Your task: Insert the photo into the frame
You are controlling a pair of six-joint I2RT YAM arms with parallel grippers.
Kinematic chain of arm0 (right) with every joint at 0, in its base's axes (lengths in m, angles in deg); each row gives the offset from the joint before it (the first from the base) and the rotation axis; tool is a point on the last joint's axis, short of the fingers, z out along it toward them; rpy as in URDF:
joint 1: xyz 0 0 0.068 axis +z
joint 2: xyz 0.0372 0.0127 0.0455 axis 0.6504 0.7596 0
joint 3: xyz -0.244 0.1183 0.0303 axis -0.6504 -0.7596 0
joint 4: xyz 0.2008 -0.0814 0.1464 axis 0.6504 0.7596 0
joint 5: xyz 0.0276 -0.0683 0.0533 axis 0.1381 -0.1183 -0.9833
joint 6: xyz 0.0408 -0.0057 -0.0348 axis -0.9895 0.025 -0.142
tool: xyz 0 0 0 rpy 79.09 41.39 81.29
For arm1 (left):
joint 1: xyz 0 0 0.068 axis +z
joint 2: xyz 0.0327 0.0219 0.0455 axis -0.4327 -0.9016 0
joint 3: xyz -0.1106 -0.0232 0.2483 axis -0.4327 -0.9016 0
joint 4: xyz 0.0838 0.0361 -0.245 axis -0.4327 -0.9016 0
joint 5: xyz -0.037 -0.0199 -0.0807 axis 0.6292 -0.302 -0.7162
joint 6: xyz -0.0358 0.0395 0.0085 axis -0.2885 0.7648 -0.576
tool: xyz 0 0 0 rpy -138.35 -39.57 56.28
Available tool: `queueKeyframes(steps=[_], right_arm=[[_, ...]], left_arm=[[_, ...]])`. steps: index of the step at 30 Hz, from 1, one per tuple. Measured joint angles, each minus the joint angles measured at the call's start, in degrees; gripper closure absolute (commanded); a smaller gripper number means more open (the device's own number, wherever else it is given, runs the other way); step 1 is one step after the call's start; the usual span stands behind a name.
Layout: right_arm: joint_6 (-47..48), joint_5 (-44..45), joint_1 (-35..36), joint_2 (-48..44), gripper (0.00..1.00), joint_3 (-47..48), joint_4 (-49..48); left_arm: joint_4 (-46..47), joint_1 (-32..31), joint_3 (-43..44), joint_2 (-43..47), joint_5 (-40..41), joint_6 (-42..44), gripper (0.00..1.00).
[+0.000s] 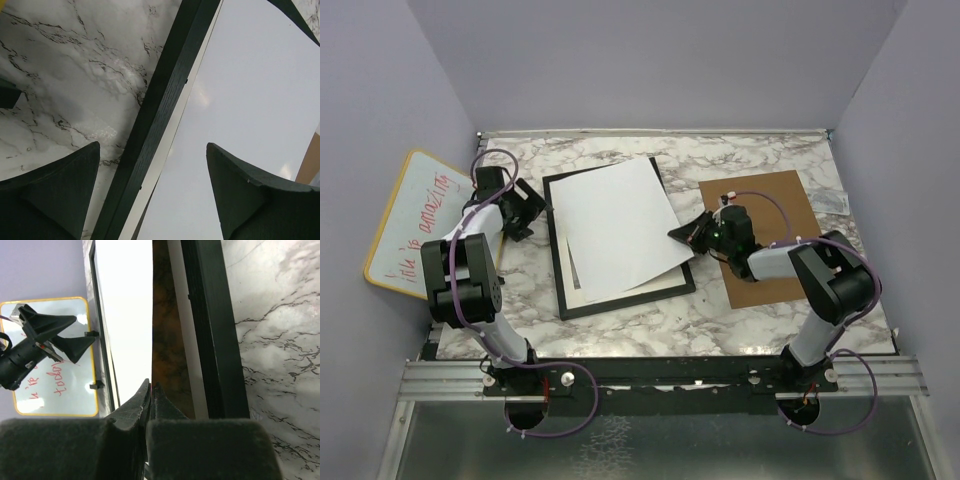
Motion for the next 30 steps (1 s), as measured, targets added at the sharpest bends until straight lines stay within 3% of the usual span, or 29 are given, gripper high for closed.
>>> queueKeyframes(steps=[10, 15, 17, 22, 24, 27, 30], right_arm=[[-10.64, -1.97, 2.29, 2.8, 0.99, 1.7, 0.68], [-13.55, -2.62, 3.69, 3.21, 0.93, 4.13, 2.56], [-13.88, -2.69, 4.09, 3.21, 0.85, 4.48, 3.26], [-13.0, -3.41, 4.22, 3.32, 0.5, 4.57, 5.38], [-10.47, -3.98, 4.26, 3.32, 0.44, 5.7, 8.44], [-6.4, -4.57, 4.26, 3.32, 0.44, 8.57, 12.44], [-2.14, -5.18, 4.2, 3.32, 0.54, 10.84, 14.64]], left_arm=[[1.2, -0.7, -0.98, -1.33, 0.39, 0.11, 0.14], [1.46, -0.7, -1.4, -1.66, 0.59, 0.26, 0.14], [1.53, -0.7, -1.4, -1.73, 0.61, 0.28, 0.14], [1.62, -0.7, -1.4, -1.88, 0.63, 0.48, 0.14], [1.62, -0.7, -1.4, -2.01, 0.63, 0.68, 0.14], [1.62, -0.7, -1.4, -2.14, 0.63, 0.94, 0.14], [1.62, -0.7, -1.4, -2.16, 0.63, 1.29, 0.14]])
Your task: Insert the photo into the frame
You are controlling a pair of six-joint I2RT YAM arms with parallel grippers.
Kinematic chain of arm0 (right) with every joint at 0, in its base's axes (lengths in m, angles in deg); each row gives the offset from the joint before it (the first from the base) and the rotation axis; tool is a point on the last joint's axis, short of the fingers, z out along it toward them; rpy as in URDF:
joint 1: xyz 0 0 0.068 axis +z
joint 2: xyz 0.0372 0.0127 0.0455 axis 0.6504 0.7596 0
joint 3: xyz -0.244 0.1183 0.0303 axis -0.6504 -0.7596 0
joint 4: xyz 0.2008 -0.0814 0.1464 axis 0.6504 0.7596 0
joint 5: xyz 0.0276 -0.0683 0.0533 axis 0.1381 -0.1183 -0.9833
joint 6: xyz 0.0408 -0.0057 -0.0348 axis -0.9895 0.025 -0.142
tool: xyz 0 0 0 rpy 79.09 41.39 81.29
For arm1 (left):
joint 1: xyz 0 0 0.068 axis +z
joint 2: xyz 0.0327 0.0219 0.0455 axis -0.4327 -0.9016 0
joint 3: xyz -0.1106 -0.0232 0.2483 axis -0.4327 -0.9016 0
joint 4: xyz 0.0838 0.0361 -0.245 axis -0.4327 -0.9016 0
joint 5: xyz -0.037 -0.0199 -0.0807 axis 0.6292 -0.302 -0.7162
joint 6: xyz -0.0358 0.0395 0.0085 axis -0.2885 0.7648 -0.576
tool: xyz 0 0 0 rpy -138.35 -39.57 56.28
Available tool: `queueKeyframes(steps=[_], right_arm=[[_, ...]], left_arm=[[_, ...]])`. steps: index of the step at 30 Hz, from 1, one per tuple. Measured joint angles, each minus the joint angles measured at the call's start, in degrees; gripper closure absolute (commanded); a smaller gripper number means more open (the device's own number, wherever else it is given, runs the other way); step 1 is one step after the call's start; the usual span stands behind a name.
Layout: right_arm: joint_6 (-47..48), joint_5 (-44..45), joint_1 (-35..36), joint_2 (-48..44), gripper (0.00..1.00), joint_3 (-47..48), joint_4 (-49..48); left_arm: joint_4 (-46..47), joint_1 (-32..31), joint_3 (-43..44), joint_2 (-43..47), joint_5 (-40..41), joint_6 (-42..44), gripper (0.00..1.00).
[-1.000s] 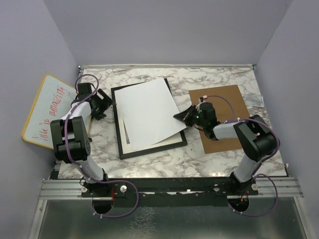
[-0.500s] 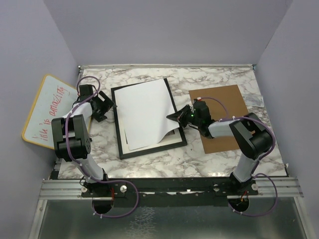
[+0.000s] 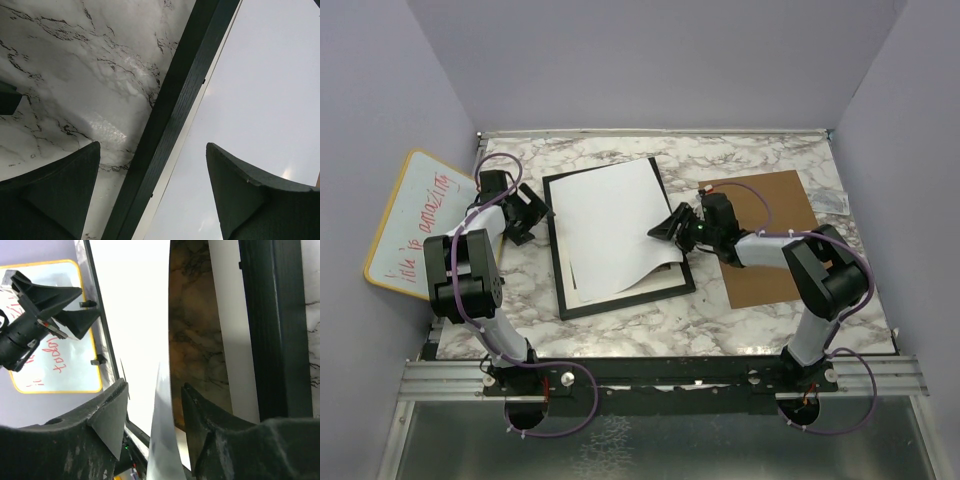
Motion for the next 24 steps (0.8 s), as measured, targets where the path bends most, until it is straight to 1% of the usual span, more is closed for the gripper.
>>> queueKeyframes(steps=[6, 9, 12, 17, 21, 24], right_arm=[[4.48, -3.91, -0.17, 0.04, 0.85, -0.59, -0.24], [4.2, -6.8, -0.33, 0.07, 0.93, -1.31, -1.84], [2.12, -9.09, -0.55, 0.04, 0.95, -2.6, -4.72], [-3.15, -12.04, -0.79, 0.04, 0.95, -3.19, -8.44], [-8.76, -14.32, -0.79, 0.04, 0.94, -3.41, -13.51], [-10.38, -14.82, -0.79, -0.22, 0.94, -3.45, -14.43]], left_arm=[[0.0, 0.0, 0.0, -0.2, 0.0, 0.55, 0.14], [-0.02, 0.0, 0.0, -0.46, -0.02, 0.9, 0.14], [-0.04, 0.0, 0.0, -0.59, 0.0, 1.18, 0.14], [-0.04, 0.0, 0.0, -0.61, 0.0, 1.42, 0.14], [-0.09, 0.0, 0.02, -0.66, 0.0, 1.6, 0.14], [-0.17, 0.0, 0.15, -0.68, 0.04, 1.64, 0.14]])
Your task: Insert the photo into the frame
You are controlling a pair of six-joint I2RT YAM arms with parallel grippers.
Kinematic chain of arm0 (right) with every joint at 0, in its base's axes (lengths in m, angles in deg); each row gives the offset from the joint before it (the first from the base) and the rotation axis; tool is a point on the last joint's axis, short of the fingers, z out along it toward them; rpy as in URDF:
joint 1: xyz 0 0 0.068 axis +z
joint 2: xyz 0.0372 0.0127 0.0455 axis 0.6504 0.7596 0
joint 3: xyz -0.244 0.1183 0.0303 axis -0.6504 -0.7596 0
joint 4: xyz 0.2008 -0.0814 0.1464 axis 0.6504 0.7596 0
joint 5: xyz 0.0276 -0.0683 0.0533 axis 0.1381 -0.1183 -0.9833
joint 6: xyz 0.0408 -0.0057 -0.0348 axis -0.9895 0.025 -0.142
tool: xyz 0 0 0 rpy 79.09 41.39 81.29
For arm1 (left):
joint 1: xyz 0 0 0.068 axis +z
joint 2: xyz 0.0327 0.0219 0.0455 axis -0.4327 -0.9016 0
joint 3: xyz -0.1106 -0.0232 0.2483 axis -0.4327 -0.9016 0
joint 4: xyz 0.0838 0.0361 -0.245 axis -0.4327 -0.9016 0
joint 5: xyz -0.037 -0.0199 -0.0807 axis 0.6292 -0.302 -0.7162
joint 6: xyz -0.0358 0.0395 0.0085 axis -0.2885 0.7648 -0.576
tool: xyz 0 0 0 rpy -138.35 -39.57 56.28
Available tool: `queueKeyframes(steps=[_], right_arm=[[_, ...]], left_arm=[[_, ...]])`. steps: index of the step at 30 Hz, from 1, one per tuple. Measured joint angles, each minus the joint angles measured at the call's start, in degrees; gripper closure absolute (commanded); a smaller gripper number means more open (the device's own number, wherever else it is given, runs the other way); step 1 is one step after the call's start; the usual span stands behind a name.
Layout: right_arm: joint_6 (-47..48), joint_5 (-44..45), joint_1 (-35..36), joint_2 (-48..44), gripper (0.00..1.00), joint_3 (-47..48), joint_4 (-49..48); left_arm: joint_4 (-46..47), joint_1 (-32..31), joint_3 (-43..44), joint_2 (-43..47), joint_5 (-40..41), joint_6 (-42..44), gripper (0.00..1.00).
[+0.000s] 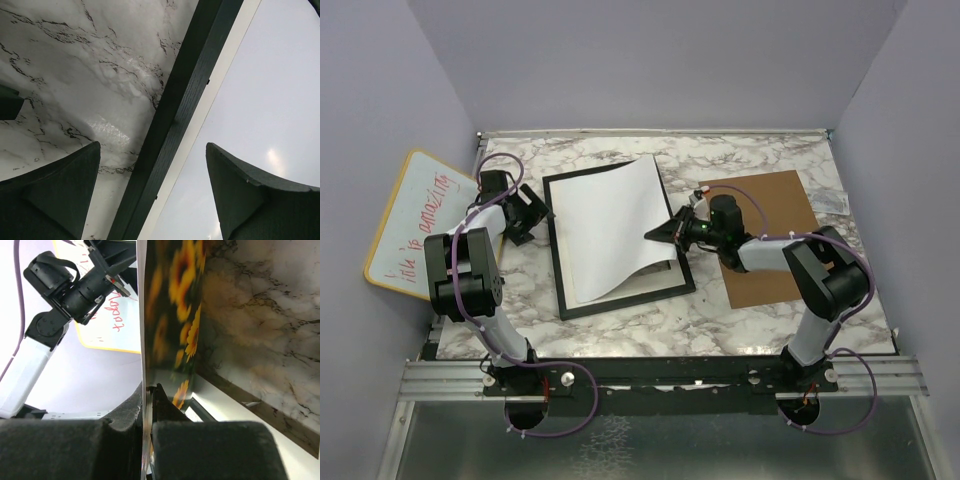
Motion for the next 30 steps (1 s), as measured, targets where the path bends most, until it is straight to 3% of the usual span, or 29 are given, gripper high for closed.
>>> queueKeyframes(steps=[22, 26, 30], right_arm=[[-11.43, -7.13, 0.0, 1.27, 0.91, -1.42, -13.42], [-5.88, -9.97, 0.0, 3.08, 0.91, -0.61, -12.66], [8.83, -10.45, -0.02, 3.15, 0.9, 2.36, -0.2]], left_arm=[[-0.17, 0.0, 0.72, -1.49, 0.85, 0.83, 0.17], [-0.2, 0.0, 1.01, -1.7, 0.87, 0.9, 0.17], [-0.24, 0.0, 1.18, -1.79, 0.94, 1.03, 0.17]])
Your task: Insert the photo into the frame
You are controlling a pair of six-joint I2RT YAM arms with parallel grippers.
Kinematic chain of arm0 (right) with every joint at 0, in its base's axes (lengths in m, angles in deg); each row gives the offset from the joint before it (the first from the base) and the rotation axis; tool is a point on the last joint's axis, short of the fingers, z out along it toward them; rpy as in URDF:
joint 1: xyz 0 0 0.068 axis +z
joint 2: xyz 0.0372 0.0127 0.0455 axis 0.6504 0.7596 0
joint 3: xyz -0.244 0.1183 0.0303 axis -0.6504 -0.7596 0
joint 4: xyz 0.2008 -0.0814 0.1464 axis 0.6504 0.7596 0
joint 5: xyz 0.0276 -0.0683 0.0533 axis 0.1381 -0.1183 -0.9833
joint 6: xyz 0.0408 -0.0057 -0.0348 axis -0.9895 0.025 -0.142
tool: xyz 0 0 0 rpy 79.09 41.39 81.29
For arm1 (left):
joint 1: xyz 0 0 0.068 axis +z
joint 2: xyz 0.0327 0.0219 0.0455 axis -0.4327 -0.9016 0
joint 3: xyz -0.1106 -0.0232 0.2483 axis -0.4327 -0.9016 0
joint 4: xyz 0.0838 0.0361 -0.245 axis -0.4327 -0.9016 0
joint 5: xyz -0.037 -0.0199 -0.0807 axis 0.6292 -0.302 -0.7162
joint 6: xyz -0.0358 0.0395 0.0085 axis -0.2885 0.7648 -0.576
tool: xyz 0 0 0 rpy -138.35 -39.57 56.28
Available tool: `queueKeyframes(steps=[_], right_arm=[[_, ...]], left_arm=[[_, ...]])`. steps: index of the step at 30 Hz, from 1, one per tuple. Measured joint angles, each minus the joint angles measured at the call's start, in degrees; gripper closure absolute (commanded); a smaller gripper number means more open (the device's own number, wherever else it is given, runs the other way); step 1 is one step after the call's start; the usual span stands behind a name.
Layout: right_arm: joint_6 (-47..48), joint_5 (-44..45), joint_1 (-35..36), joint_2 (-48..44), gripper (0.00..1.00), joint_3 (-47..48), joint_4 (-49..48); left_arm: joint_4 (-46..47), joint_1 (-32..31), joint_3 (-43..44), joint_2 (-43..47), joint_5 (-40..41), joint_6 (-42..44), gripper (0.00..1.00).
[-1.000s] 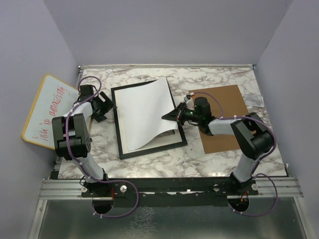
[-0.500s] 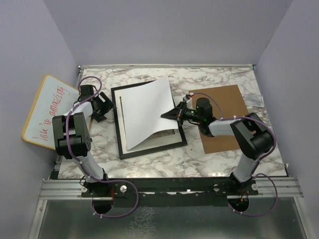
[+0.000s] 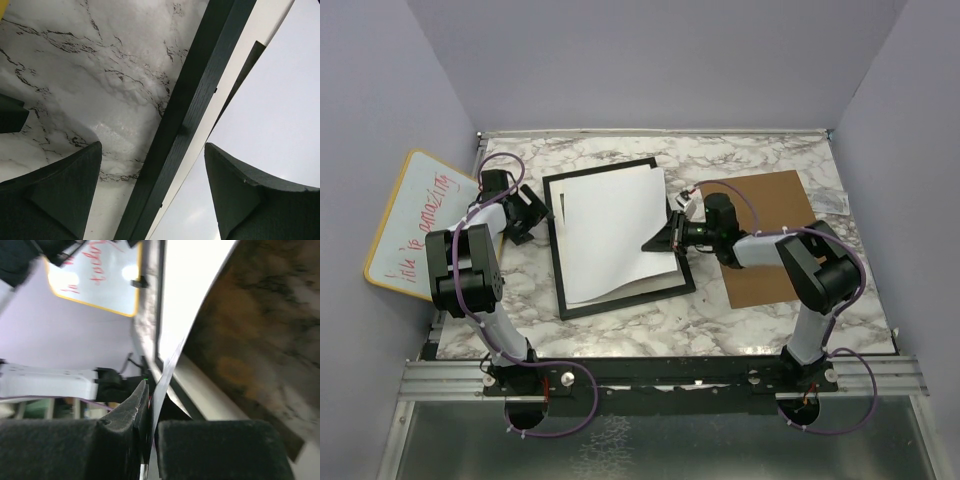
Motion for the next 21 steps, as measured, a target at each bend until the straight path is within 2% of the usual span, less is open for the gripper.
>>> queueKeyframes(steps=[6, 21], right_arm=[[16.7, 1.7, -0.11, 0.24, 0.87, 0.96, 12.41], [37.79, 3.21, -0.37, 2.82, 0.87, 9.49, 25.38]], left_arm=[[-0.04, 0.0, 0.2, -0.02, 0.07, 0.04, 0.17], [-0.57, 0.0, 0.83, -0.11, 0.07, 0.2, 0.17]])
